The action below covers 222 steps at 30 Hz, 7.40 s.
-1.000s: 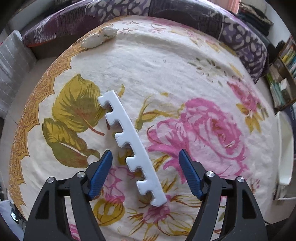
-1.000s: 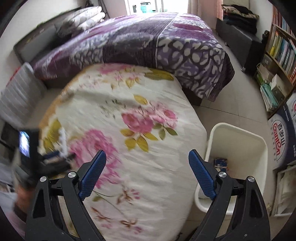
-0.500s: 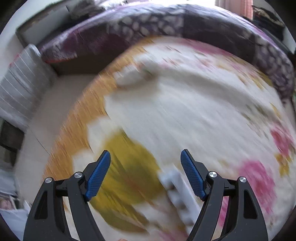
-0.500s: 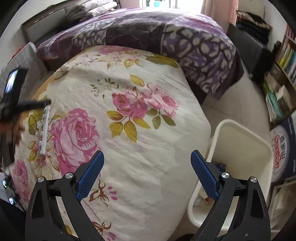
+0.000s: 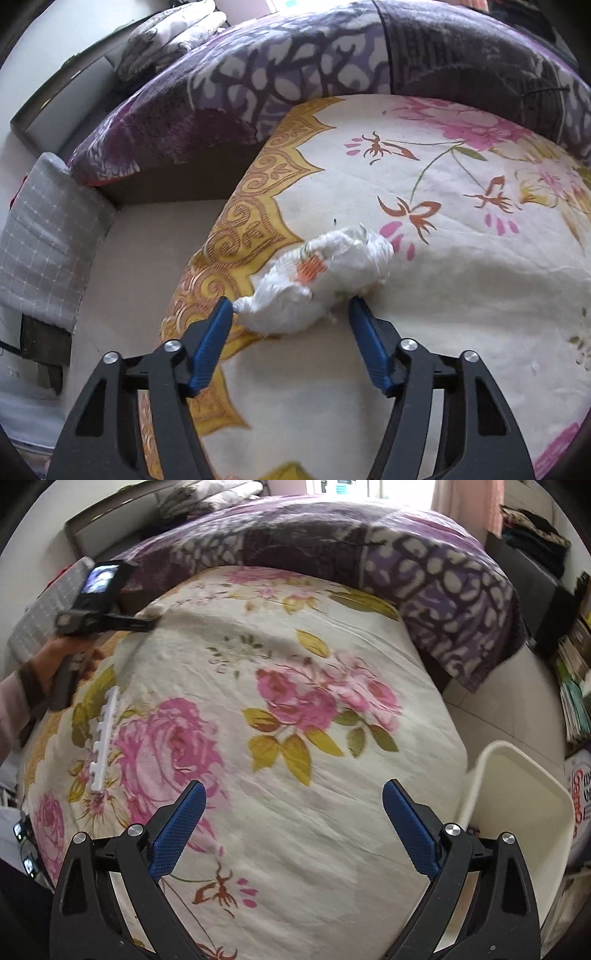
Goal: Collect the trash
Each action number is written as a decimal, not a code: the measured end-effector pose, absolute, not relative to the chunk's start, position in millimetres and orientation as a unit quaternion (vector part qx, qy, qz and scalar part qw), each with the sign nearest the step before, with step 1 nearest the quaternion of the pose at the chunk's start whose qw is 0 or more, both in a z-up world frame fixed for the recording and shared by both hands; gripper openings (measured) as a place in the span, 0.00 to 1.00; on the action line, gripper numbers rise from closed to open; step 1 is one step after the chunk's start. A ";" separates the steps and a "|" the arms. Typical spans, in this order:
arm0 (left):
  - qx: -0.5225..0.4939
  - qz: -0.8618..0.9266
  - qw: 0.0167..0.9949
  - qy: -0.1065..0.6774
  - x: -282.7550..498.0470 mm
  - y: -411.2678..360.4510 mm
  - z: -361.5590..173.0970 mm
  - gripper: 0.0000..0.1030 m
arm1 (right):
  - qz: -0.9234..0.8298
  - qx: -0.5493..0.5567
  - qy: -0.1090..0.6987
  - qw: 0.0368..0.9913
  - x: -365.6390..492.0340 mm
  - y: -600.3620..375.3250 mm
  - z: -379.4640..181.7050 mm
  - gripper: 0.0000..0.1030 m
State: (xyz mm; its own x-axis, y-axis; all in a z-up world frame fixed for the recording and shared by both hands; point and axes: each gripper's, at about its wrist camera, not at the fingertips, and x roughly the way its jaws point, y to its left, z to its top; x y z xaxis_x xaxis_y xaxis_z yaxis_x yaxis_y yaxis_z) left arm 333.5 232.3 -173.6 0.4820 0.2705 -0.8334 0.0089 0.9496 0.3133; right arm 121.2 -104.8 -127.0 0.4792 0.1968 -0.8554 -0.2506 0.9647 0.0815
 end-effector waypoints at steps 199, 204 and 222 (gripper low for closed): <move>0.068 -0.089 0.948 0.297 -21.2 -101.3 -52.4 0.93 | -0.239 0.053 0.279 0.929 -87.2 -275.6 -69.6 0.93; 0.068 -0.088 0.949 0.295 -21.0 -101.1 -52.1 0.93 | -0.239 0.054 0.281 0.928 -86.9 -274.9 -70.7 0.93; 0.082 -0.110 0.950 0.280 -25.1 -104.0 -53.1 0.88 | -0.232 0.065 0.293 0.925 -84.3 -270.7 -76.8 0.93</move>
